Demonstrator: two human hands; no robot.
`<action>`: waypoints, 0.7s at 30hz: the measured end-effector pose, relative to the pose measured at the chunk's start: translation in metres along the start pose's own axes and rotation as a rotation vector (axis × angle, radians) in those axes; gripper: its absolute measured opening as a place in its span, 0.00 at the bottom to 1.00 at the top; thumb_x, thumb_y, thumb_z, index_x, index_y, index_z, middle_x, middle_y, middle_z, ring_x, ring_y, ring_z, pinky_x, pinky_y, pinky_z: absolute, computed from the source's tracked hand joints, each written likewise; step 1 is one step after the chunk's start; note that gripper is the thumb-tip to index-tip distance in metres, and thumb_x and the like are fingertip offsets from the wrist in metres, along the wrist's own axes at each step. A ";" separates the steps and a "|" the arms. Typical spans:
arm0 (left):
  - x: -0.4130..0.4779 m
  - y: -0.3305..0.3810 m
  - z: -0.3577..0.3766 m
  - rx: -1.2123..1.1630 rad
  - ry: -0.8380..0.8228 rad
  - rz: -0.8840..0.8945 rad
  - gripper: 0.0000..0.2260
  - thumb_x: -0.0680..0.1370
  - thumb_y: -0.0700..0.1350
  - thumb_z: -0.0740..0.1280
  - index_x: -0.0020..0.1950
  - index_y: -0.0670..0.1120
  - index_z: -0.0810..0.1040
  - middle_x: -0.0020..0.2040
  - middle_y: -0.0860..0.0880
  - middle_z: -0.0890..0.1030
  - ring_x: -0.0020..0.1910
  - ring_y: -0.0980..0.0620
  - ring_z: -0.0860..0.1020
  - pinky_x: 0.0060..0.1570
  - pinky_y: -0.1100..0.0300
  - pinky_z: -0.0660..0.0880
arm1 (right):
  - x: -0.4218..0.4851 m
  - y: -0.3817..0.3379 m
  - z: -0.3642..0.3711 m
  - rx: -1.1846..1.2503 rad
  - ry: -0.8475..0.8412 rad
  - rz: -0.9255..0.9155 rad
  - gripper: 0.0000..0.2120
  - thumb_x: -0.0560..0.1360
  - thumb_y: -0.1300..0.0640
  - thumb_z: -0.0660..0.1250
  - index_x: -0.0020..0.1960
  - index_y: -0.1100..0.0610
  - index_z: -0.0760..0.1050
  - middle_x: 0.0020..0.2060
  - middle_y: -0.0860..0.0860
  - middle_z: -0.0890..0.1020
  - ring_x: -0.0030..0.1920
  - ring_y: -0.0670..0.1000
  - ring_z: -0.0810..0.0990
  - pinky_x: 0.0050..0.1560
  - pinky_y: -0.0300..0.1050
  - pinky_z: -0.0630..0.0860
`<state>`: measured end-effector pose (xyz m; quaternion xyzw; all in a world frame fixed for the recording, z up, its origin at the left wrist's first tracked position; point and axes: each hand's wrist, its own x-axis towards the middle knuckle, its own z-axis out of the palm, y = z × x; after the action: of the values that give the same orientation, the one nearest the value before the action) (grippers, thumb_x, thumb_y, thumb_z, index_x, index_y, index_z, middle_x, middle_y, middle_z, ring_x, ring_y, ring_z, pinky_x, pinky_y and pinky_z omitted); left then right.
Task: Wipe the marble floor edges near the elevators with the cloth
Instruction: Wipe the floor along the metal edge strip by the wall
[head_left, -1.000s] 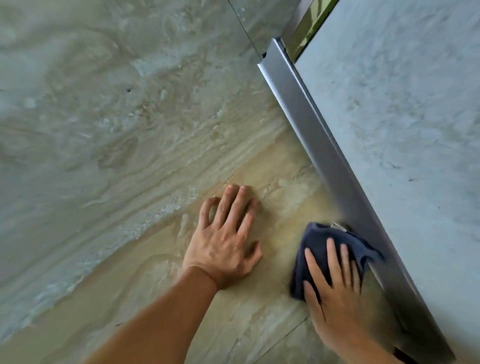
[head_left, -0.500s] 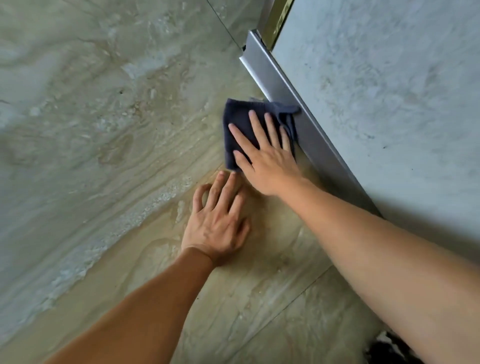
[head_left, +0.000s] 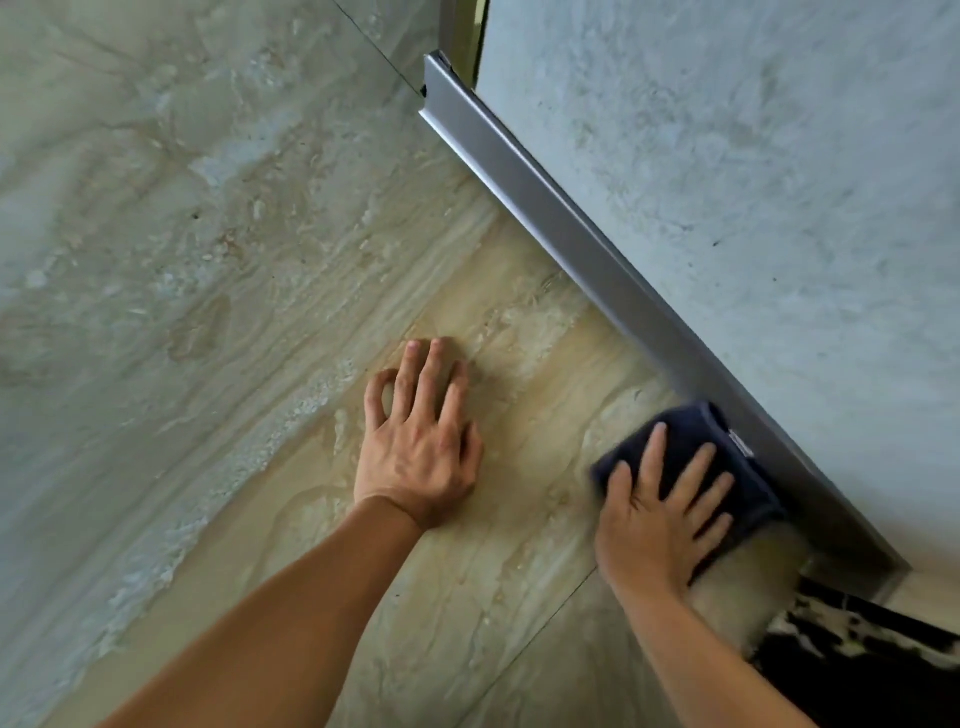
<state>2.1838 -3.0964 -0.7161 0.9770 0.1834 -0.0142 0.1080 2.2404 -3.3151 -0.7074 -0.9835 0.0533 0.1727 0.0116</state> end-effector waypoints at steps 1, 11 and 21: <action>0.000 0.000 0.000 0.003 -0.002 -0.001 0.28 0.77 0.54 0.60 0.74 0.43 0.69 0.79 0.41 0.64 0.79 0.39 0.58 0.73 0.39 0.52 | 0.003 -0.015 -0.002 -0.021 0.002 -0.085 0.29 0.78 0.36 0.39 0.78 0.38 0.38 0.80 0.54 0.42 0.79 0.61 0.40 0.75 0.64 0.41; -0.003 -0.002 0.008 -0.008 0.010 -0.016 0.28 0.77 0.56 0.57 0.75 0.46 0.66 0.80 0.43 0.60 0.81 0.43 0.53 0.75 0.42 0.51 | 0.046 -0.011 -0.016 -0.107 0.009 -0.694 0.26 0.79 0.35 0.41 0.76 0.31 0.38 0.81 0.48 0.42 0.80 0.56 0.41 0.75 0.62 0.44; -0.001 -0.003 0.011 -0.026 0.031 -0.005 0.26 0.76 0.56 0.57 0.72 0.47 0.68 0.78 0.42 0.63 0.79 0.42 0.57 0.73 0.40 0.55 | -0.014 0.038 -0.005 0.030 -0.108 0.055 0.25 0.75 0.34 0.30 0.65 0.32 0.18 0.78 0.50 0.31 0.78 0.58 0.33 0.76 0.64 0.38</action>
<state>2.1825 -3.0964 -0.7273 0.9751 0.1877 0.0032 0.1179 2.2252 -3.3513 -0.6980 -0.9706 0.0823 0.2249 0.0244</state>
